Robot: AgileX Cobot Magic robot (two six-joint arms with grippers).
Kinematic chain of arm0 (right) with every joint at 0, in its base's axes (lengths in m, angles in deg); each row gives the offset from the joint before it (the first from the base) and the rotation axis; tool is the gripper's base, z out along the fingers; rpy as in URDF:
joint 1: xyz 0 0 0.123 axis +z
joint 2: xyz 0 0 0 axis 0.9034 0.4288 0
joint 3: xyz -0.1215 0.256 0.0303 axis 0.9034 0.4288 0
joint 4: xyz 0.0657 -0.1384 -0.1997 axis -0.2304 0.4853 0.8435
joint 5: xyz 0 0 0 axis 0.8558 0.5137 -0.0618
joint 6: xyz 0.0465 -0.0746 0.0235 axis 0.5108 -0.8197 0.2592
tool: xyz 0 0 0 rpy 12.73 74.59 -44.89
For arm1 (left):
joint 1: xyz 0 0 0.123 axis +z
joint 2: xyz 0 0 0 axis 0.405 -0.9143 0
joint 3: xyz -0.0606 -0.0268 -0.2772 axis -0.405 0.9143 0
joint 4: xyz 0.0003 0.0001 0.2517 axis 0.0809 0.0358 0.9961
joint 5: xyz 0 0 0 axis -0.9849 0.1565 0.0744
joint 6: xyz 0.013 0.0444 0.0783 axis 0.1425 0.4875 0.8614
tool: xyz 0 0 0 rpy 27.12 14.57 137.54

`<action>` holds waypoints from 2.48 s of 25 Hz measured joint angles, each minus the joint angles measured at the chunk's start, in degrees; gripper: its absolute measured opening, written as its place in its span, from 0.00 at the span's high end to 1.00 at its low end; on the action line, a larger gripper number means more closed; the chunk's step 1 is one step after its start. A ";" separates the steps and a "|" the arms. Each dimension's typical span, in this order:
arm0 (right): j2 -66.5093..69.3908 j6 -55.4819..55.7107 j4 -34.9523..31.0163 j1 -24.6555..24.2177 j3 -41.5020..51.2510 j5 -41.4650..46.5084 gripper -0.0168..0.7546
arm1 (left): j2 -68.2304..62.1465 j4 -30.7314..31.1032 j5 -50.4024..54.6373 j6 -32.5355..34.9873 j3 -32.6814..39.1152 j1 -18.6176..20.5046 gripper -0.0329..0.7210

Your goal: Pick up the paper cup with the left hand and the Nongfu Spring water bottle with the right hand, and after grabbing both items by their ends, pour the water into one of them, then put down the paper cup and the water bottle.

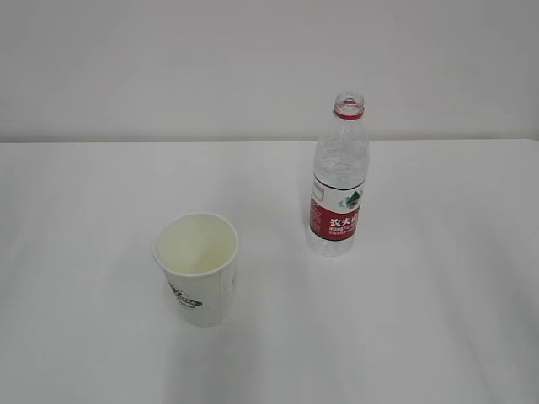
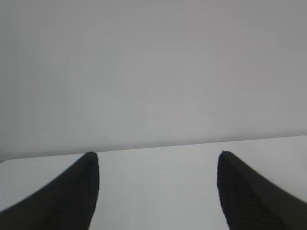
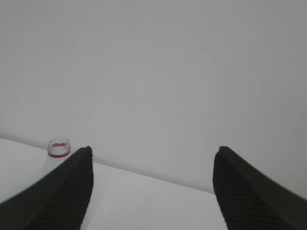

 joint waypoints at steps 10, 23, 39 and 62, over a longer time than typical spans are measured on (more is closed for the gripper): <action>0.00 0.00 -0.23 0.00 0.00 -0.80 0.22 | -0.33 -2.36 -2.51 0.00 0.36 -0.70 0.21; 8.48 0.00 -0.27 0.00 0.19 -4.98 0.22 | -12.14 -0.13 -12.60 0.00 0.48 -0.70 0.21; 24.74 0.00 4.66 0.00 0.19 -20.43 0.22 | -27.46 0.43 -26.62 0.00 0.48 -0.70 0.21; 41.36 12.71 17.88 0.00 5.59 -40.05 0.22 | -38.07 3.09 -44.35 0.00 9.58 -0.70 0.21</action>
